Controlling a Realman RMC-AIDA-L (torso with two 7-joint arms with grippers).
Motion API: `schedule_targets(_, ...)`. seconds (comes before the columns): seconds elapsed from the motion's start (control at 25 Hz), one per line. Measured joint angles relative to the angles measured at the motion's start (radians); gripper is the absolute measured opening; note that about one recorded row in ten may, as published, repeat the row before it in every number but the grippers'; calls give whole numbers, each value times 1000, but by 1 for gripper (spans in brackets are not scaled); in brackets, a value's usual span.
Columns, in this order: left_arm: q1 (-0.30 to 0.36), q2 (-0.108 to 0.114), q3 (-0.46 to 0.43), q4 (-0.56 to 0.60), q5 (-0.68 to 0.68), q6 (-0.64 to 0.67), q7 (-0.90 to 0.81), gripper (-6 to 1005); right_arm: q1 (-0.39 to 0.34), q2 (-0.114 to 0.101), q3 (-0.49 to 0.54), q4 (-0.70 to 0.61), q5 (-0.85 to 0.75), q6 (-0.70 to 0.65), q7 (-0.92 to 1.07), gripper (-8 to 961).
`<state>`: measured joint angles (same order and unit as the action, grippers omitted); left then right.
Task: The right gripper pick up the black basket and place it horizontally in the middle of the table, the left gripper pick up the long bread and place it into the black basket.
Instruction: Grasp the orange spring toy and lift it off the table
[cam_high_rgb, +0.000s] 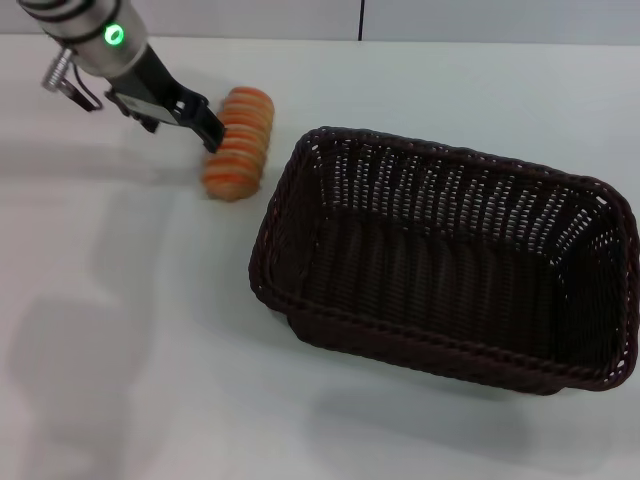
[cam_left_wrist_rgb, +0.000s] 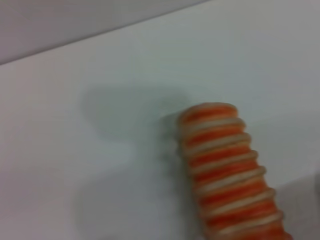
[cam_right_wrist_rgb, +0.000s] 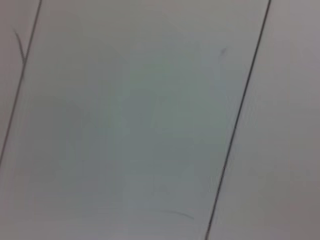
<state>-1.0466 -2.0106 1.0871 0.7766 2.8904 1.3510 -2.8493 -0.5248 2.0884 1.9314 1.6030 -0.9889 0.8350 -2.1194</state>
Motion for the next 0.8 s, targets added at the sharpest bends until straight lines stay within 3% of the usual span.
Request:
schedule_targets(0.12,-1,-26,-2,-9,-1,-10,12,856,10,-1,-17,-1,-2,0,-2,575)
schedule_targets(0.32,-6,-48,2,-9,-4,-29,21,856,30,-4,-28,5,-21,-3,-4,576)
schedule_targets(0.8,-8,-51,2,-27,-35,-71,23,856,69,-5,-50,26,-58,-14,8,577)
